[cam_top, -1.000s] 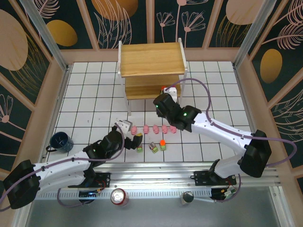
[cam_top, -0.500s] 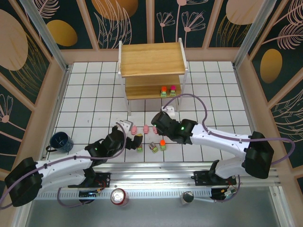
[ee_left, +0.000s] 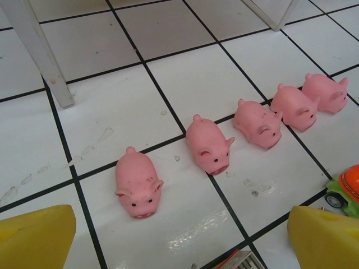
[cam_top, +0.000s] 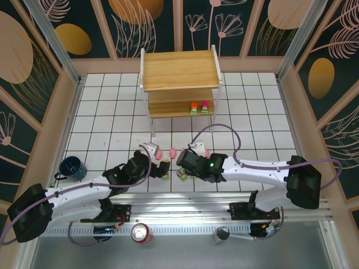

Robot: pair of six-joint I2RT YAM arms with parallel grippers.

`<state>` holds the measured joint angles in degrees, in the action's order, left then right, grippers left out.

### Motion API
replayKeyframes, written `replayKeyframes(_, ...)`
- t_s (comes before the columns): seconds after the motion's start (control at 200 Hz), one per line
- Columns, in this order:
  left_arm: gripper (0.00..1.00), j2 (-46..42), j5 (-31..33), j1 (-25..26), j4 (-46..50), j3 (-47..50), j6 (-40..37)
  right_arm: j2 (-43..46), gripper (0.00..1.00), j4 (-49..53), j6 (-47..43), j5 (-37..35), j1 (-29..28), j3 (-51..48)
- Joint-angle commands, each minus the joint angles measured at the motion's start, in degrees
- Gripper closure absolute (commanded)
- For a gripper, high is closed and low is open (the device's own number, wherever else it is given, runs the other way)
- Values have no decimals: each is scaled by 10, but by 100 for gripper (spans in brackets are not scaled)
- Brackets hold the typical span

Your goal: Place and organize the plastic toys onto the shelf

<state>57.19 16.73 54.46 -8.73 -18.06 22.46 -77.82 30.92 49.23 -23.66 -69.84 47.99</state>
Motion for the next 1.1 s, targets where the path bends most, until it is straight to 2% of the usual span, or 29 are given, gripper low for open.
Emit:
replayKeyframes(0.0, 3, 10, -11, 4, 3, -15, 5, -9, 54, 13, 45, -1, -13, -18)
replayKeyframes(1.096, 4, 19, -5, 4, 2, -18, 5, -79, 54, -64, 30, 38, -8, -65)
